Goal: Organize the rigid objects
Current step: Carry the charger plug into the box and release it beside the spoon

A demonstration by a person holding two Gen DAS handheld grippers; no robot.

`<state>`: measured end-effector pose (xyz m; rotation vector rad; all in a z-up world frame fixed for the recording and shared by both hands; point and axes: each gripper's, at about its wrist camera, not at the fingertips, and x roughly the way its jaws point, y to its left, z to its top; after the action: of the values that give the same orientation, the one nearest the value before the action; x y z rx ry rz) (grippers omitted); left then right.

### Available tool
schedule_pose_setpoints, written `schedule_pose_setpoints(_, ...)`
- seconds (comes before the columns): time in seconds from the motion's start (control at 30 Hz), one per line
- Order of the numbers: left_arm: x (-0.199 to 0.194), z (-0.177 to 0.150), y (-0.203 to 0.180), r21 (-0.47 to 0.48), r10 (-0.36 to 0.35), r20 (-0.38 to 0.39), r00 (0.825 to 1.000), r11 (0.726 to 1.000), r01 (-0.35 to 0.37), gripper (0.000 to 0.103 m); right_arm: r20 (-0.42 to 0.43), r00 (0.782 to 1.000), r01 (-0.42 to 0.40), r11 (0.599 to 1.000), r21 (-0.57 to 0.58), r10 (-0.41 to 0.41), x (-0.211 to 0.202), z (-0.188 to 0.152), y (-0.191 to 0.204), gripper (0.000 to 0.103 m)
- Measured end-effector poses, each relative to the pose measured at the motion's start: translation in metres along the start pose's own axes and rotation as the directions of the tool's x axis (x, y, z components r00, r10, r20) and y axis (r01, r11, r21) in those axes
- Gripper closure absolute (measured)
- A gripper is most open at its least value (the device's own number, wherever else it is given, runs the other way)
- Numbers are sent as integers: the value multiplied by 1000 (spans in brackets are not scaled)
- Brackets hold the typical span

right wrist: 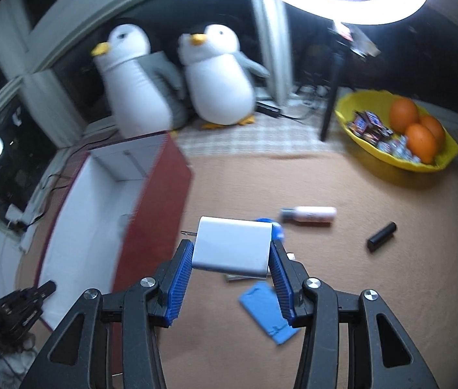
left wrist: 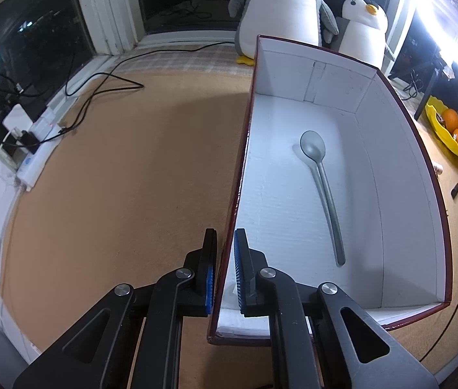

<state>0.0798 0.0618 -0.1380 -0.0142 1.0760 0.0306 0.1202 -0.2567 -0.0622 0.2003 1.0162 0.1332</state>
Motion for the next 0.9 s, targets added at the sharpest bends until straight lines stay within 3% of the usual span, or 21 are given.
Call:
schedule_pose_setpoints(0.43,-2,-5,5,-46,2,8,1000,999,-1,97,-62,990,-137,949,-284,125,8,-25,104,60)
schedule_pose_setpoints(0.9,-2,-6,4,-54,18,18,1000,998,-17,96,-123,981,-185,913,-363,150,27,-44,142,59)
